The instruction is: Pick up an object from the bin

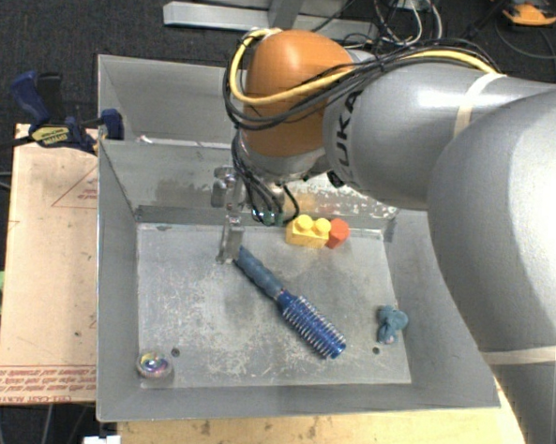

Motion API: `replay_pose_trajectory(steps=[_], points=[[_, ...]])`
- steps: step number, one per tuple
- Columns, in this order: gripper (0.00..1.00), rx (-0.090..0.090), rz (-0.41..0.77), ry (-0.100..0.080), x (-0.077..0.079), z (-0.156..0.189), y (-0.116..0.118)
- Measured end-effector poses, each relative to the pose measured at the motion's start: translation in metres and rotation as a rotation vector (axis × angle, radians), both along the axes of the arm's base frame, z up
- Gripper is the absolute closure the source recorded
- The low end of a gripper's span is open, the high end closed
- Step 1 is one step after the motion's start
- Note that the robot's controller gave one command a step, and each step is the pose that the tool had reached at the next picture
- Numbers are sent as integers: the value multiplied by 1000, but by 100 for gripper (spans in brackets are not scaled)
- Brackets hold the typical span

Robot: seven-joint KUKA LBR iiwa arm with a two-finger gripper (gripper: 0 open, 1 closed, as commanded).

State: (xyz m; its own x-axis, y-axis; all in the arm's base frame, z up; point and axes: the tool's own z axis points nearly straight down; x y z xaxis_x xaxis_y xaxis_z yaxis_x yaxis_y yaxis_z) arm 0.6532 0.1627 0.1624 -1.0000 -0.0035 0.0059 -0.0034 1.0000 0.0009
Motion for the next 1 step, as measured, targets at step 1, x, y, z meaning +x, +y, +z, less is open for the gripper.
replay_pose_trajectory(steps=[1], points=[[0, -4, -137, 1, -45, -62, -78]])
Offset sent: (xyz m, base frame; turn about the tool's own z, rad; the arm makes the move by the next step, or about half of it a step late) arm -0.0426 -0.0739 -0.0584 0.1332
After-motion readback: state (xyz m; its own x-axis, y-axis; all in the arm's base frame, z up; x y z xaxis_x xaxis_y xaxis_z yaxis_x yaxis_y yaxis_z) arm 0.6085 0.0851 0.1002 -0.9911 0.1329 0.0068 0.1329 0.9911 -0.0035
